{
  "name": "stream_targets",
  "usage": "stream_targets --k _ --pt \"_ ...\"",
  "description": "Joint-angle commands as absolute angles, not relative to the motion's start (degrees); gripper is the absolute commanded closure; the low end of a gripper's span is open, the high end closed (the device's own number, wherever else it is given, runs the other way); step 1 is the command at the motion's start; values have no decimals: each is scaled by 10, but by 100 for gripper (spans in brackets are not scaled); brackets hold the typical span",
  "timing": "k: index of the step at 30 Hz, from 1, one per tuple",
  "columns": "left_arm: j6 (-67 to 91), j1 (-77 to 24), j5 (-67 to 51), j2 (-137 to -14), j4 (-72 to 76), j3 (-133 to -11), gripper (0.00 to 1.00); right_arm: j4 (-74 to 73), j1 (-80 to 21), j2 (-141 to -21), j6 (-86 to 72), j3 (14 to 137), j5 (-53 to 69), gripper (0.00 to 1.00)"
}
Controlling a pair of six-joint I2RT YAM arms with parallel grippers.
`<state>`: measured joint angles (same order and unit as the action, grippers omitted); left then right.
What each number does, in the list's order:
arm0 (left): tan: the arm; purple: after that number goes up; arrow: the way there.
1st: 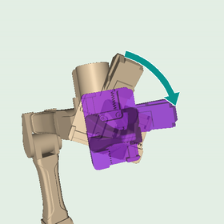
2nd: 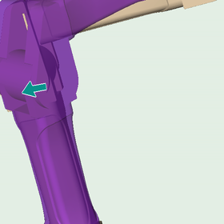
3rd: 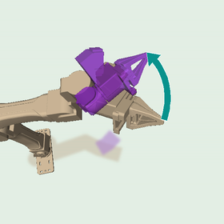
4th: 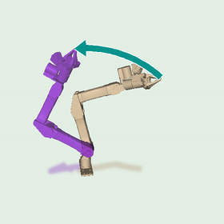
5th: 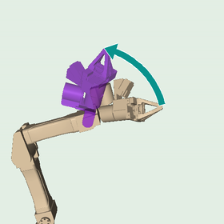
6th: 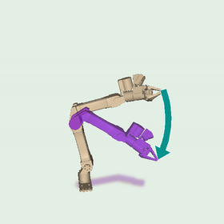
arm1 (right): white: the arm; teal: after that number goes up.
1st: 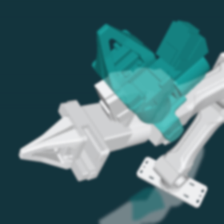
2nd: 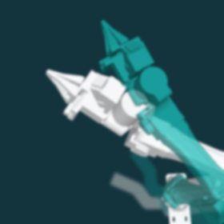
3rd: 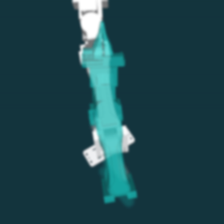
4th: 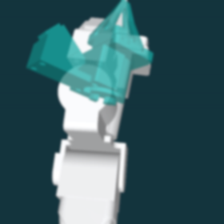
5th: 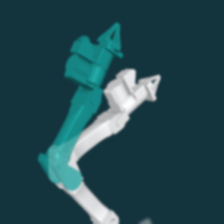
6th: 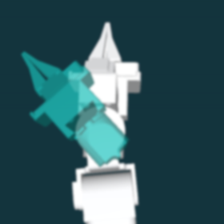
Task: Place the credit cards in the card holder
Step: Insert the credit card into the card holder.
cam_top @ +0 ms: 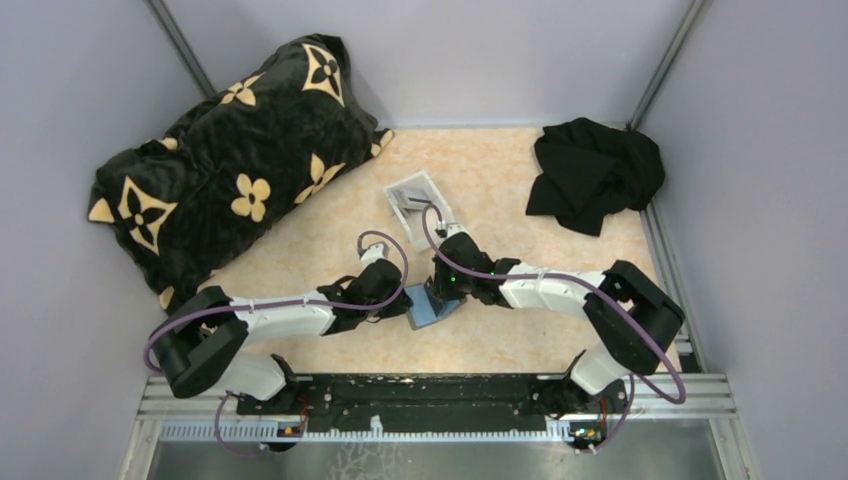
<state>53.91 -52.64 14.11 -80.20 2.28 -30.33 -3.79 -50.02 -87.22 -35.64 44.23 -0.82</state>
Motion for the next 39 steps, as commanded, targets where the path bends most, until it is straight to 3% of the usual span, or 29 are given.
stream_targets --k 1,39 --pt "527 -529 141 -819 -24 -290 69 2 -498 -848 -377 428 14 100" --pt "533 -529 131 -823 -24 -278 70 196 -425 -881 -479 280 110 100"
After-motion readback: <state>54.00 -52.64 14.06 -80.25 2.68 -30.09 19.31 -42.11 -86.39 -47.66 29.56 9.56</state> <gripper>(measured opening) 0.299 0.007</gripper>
